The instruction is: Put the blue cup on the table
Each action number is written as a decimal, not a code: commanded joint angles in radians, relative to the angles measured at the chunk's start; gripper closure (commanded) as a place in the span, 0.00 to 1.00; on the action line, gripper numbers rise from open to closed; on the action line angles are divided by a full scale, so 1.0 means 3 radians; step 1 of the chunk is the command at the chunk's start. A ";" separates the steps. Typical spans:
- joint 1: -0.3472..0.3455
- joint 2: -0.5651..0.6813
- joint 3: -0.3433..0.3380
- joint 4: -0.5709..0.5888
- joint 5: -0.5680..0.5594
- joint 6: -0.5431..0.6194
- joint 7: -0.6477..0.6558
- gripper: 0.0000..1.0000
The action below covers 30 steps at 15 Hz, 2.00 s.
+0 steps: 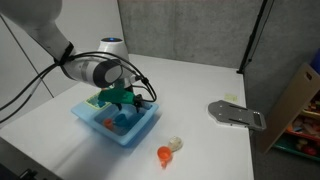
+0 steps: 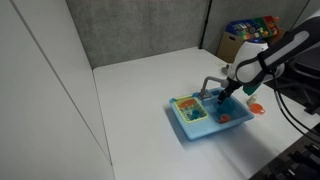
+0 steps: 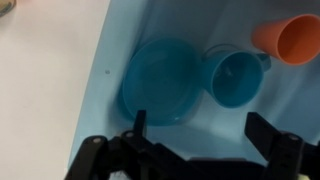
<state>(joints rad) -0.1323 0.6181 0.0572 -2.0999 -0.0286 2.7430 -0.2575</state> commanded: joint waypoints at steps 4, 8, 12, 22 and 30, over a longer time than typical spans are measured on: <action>0.0005 0.0161 -0.0020 0.0178 -0.0033 -0.0127 -0.0011 0.00; 0.0015 0.0136 -0.0064 0.0105 -0.0059 -0.0158 0.0004 0.00; 0.0029 0.0135 -0.0121 0.0096 -0.0093 -0.0260 0.0007 0.00; 0.0153 0.0225 -0.0179 0.0131 -0.0224 -0.0342 0.0044 0.00; 0.0132 0.0167 -0.0158 0.0088 -0.0207 -0.0340 0.0009 0.75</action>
<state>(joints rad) -0.0894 0.6839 0.0135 -2.0773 -0.0778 2.6617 -0.2573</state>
